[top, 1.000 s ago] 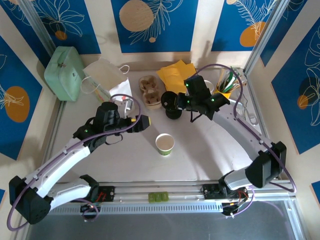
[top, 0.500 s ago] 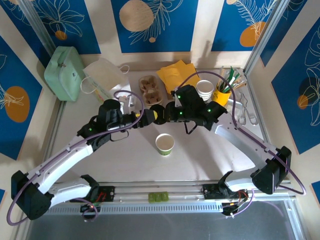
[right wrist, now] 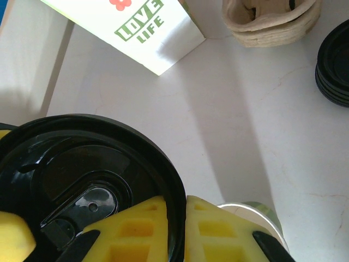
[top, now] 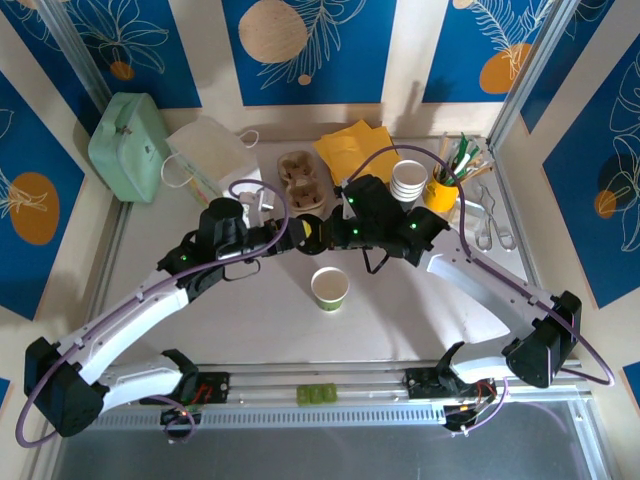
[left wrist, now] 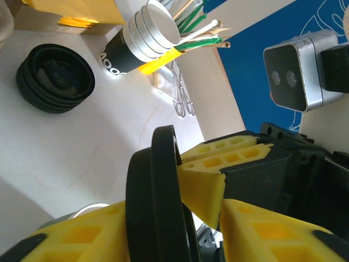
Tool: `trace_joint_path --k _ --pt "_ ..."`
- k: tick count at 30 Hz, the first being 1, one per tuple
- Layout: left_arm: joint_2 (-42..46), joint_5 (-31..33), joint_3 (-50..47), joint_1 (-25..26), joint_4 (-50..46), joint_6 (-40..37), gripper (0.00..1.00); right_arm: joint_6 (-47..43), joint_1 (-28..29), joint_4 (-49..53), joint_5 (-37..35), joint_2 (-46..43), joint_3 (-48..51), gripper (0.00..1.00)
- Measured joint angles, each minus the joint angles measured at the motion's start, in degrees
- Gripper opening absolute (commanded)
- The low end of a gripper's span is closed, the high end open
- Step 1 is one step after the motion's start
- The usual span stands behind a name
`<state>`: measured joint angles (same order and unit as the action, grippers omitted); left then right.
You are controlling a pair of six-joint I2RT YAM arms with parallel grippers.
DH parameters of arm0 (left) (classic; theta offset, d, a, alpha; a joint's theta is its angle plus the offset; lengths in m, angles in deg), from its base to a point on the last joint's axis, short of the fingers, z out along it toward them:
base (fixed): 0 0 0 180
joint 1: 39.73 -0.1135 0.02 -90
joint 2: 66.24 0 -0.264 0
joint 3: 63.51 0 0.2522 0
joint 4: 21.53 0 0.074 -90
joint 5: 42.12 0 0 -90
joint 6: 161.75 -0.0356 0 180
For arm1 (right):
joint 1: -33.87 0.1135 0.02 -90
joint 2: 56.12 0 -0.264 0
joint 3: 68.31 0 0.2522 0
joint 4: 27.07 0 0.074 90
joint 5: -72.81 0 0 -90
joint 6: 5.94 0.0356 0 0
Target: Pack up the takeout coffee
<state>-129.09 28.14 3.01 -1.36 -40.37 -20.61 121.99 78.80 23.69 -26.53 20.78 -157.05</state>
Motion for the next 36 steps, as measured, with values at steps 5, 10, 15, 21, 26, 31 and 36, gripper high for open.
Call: trace_joint_path --k 5,10,15,21,26,31,36 --pt "0.0 -0.2 -0.3 0.0 0.1 0.3 0.29 0.0 0.4 -0.6 -1.0 -0.8 0.8 0.20" --pt "0.0 -1.0 -0.3 0.0 1.0 0.3 0.25 -0.9 0.4 -2.3 -1.8 -2.3 1.2 0.32" --pt "0.3 -1.1 -0.7 0.0 1.3 0.2 0.26 -4.4 0.5 -4.8 -2.0 -6.9 4.5 0.46" --pt "1.2 -1.0 -0.9 0.0 0.7 -0.2 0.27 -14.2 0.5 -10.8 -1.7 -16.7 11.6 0.63" --pt "2.2 -1.1 -1.0 0.0 -0.3 0.3 0.28 -27.6 0.5 -16.2 -2.1 -23.6 18.7 0.66" --pt "3.1 -1.1 -1.2 -0.2 -0.2 2.7 0.28 -41.7 0.9 -20.1 -3.6 -26.0 24.2 0.65" --pt "3.0 -2.5 -1.2 -0.4 -0.2 6.1 0.29 -56.2 2.6 -22.8 -4.4 -29.0 28.9 0.60"
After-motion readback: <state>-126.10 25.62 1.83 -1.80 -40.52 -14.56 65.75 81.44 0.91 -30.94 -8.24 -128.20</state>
